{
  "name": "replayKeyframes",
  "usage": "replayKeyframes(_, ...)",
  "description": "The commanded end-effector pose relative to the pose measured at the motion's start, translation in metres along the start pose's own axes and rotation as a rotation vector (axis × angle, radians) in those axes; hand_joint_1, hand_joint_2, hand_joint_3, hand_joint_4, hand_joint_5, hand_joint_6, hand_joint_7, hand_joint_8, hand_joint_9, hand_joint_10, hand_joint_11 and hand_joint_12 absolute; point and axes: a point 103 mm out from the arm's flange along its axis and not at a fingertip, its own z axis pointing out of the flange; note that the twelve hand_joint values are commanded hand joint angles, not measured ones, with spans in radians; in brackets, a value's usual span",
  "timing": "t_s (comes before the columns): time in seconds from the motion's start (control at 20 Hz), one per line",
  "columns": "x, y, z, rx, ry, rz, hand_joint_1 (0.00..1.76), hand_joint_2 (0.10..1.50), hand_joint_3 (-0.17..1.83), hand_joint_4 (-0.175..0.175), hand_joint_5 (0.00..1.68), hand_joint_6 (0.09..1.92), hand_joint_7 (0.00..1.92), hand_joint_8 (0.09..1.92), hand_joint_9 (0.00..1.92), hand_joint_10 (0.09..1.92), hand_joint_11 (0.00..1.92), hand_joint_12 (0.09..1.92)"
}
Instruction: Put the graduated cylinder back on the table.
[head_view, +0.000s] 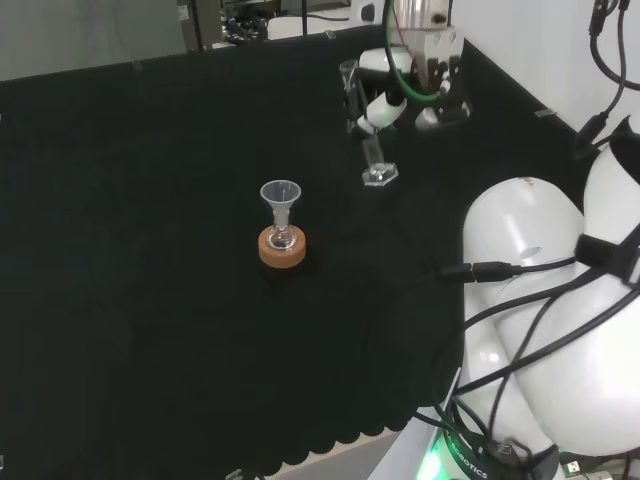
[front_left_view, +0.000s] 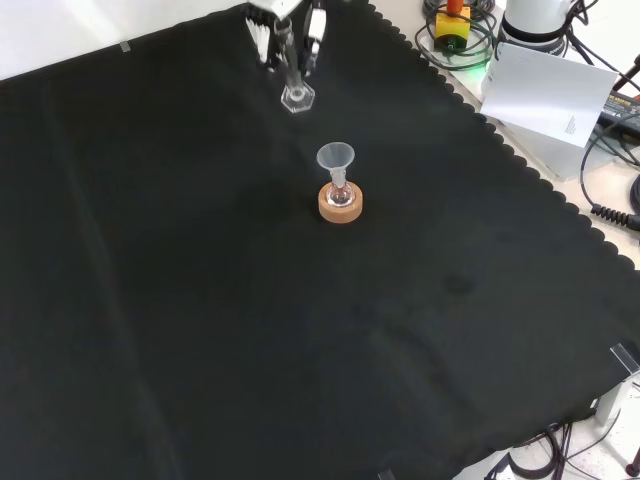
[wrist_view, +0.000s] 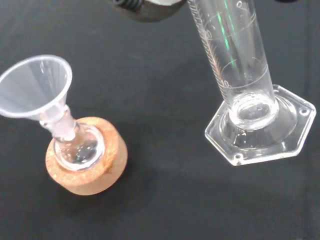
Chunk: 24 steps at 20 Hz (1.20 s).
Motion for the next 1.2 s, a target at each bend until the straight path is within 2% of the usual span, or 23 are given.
replayKeyframes(0.05, -0.015, 0.028, 0.034, -0.207, 0.120, -0.019, 1.13, 1.11, 0.00, -0.081, 1.00, 0.98, 1.31, 0.37, 1.53, 0.09, 1.38, 0.68)
replayKeyframes(0.3, -0.020, 0.041, 0.038, -0.278, 0.143, -0.018, 1.12, 1.11, 0.00, -0.077, 1.00, 0.98, 1.34, 0.31, 1.53, 0.09, 1.38, 0.67)
replayKeyframes(0.55, -0.024, 0.057, 0.044, -0.269, 0.159, -0.025, 1.12, 1.11, 0.00, -0.077, 1.00, 0.98, 1.34, 0.31, 1.53, 0.09, 1.38, 0.67)
replayKeyframes(0.95, -0.031, 0.084, 0.054, -0.293, 0.186, -0.043, 1.12, 1.11, 0.00, -0.078, 1.00, 0.98, 1.34, 0.30, 1.53, 0.09, 1.38, 0.67)
replayKeyframes(1.2, -0.034, 0.101, 0.058, -0.273, 0.193, -0.052, 1.12, 1.11, 0.00, -0.078, 1.00, 0.98, 1.35, 0.29, 1.53, 0.09, 1.38, 0.67)
